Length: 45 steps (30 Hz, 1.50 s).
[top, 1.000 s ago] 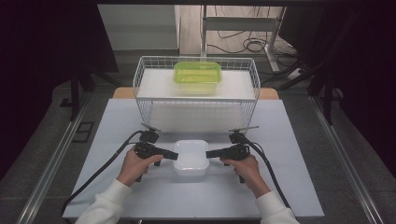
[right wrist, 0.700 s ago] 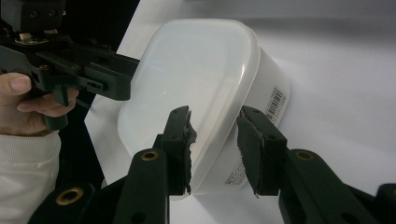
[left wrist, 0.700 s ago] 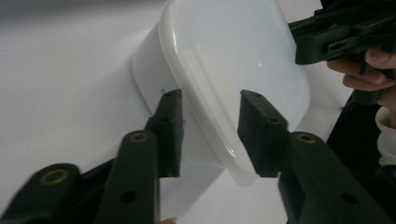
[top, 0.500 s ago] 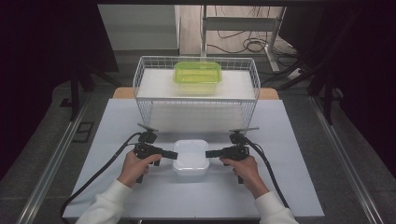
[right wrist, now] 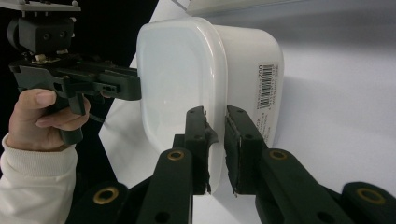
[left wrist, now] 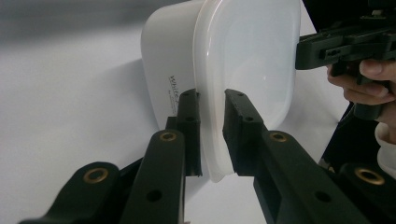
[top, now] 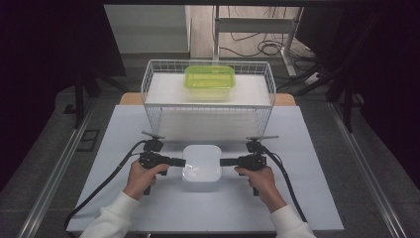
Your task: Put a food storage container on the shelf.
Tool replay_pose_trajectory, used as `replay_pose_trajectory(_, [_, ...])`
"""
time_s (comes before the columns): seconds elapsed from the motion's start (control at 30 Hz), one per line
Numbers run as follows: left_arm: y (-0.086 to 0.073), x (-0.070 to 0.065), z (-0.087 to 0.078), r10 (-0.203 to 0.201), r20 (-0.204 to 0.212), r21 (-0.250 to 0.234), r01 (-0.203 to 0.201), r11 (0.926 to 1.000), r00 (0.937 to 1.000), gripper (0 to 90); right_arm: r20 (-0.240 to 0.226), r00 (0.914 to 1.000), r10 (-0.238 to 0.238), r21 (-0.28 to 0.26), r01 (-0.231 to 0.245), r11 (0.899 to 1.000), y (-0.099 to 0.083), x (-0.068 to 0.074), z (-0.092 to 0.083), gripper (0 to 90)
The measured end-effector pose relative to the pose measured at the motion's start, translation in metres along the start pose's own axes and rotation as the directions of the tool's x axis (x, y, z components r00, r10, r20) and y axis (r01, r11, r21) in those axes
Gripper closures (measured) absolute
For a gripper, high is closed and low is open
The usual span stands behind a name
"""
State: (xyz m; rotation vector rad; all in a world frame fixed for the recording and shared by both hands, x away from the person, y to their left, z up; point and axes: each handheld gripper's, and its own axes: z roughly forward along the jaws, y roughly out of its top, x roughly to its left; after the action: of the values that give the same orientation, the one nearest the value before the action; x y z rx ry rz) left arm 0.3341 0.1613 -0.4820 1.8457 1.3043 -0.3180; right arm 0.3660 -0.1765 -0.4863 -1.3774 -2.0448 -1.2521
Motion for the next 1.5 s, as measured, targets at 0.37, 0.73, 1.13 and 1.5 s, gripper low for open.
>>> replay_pose_trajectory(0.37, [0.001, -0.007, -0.016, 0.021, 0.055, -0.062, -0.018, 0.9979, 0.9982, 79.7, 0.018, 0.9971, -0.074, -0.018, 0.075, 0.997, 0.002, 0.009, -0.005, 78.4])
replay_pose_trajectory(0.73, [0.003, -0.018, -0.034, 0.072, 0.057, -0.12, -0.065, 0.9906, 0.9958, 80.0, 0.031, 0.9857, -0.165, -0.041, 0.167, 0.985, 0.006, 0.031, -0.014, 78.2])
replay_pose_trajectory(1.13, [0.005, -0.034, -0.043, 0.135, 0.027, -0.15, -0.13, 0.9802, 0.9905, 80.3, 0.043, 0.9793, -0.198, -0.066, 0.201, 0.977, 0.008, 0.04, -0.021, 77.6])
replay_pose_trajectory(1.5, [0.008, -0.053, -0.062, 0.199, 0.014, -0.201, -0.192, 0.9607, 0.98, 80.6, 0.044, 0.9626, -0.267, -0.119, 0.271, 0.955, 0.012, 0.059, -0.035, 77.6])
